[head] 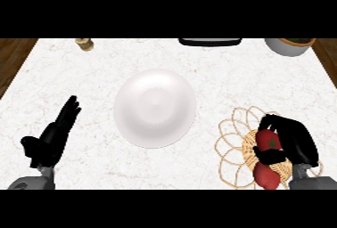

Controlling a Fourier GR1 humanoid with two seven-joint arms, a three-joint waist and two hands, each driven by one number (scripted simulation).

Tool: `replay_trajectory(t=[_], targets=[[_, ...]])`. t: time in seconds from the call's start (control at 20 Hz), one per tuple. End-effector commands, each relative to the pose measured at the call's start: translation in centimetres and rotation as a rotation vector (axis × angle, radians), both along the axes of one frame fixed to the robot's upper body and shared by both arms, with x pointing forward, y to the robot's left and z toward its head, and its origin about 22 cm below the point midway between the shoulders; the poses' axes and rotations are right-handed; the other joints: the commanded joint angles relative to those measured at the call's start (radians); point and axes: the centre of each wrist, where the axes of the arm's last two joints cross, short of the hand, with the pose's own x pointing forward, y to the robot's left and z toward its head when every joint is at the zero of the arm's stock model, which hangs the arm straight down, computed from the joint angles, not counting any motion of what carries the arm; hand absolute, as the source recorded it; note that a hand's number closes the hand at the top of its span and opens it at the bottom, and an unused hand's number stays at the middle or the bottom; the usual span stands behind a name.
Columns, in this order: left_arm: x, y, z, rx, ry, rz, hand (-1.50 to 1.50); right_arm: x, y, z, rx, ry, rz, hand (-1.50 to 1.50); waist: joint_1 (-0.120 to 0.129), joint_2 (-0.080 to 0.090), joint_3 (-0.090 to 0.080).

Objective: Pick the tomato from the placemat and place it in the plate

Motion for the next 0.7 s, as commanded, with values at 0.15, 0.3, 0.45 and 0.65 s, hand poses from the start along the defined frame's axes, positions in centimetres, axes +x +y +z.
replay_trajectory(t=[0.15,0.3,0.45,0.65], targets=[[0.0,0.6,-0.3,-0.006,0.005,0.001,0.00,-2.8,0.1,5.0,0.014,-0.159,0.157,1.50,-0.005,0.002,0.000],[-0.2,0.5,0.9,-0.006,-0.013,0.010,0.00,-3.1,-0.4,6.9,-0.009,-0.249,0.176,1.50,-0.001,0.002,0.001],[0.1,-0.2,0.1,-0.011,0.012,0.007,0.00,-5.1,0.8,10.1,0.044,-0.396,0.183,1.50,-0.013,0.000,0.000],[-0.1,0.6,0.1,0.004,-0.010,-0.003,0.00,-2.7,3.4,11.0,0.041,-0.469,0.196,1.50,0.004,0.004,0.000]])
